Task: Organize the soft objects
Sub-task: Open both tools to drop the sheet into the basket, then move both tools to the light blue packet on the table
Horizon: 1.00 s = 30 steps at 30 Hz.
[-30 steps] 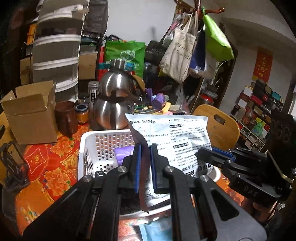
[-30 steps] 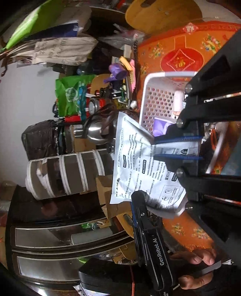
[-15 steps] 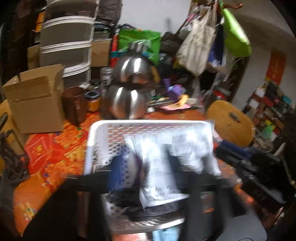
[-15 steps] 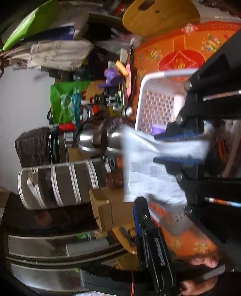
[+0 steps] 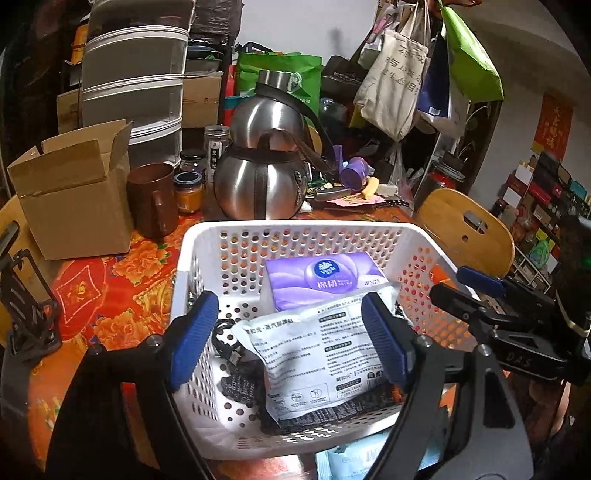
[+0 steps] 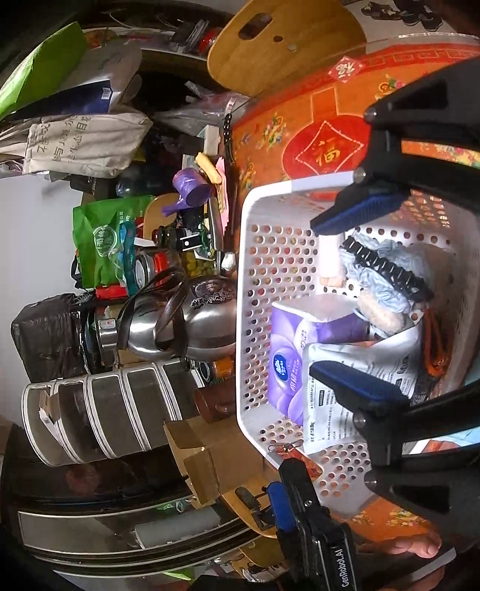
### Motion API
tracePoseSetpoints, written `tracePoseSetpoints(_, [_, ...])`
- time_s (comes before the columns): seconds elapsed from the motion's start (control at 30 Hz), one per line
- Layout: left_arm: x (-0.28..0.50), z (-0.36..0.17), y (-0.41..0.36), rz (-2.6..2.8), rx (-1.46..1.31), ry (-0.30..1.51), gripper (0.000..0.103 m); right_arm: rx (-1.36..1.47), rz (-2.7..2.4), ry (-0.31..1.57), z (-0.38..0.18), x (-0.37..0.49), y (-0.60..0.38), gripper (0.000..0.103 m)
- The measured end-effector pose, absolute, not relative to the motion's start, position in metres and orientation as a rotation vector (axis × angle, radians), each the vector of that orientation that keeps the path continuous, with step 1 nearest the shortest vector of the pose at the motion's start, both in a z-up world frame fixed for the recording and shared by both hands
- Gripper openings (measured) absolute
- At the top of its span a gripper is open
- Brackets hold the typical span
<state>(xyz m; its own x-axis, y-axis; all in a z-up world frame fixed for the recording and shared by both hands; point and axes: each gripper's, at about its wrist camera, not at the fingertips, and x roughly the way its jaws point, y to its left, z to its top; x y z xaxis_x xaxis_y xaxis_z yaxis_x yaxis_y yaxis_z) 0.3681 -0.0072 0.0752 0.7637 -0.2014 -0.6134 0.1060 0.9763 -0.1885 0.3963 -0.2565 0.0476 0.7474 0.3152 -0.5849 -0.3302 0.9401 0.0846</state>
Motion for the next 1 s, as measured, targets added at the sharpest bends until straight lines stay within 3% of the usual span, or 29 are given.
tracePoseSetpoints(0.33, [0.328, 0.083, -0.009, -0.152, -0.127, 0.675, 0.078, -0.021, 0.378, 0.612, 0.057, 0.352, -0.266, 0.071])
tracePoseSetpoints(0.47, [0.284, 0.075, -0.004, -0.155, -0.142, 0.69, 0.08, -0.024, 0.371, 0.572, 0.052, 0.302, -0.279, 0.085])
tracePoseSetpoints(0.57, [0.248, 0.056, 0.001, -0.161, -0.186, 0.714, 0.082, -0.005, 0.369, 0.601, 0.032, 0.269, -0.29, 0.087])
tracePoseSetpoints(0.8, [0.214, -0.009, -0.021, -0.209, -0.177, 0.798, 0.082, 0.02, 0.393, 0.733, -0.036, 0.243, -0.295, 0.086])
tracePoseSetpoints(1.0, [0.226, -0.037, -0.039, -0.265, -0.173, 0.866, 0.082, 0.021, 0.429, 0.806, -0.06, 0.252, -0.286, 0.072])
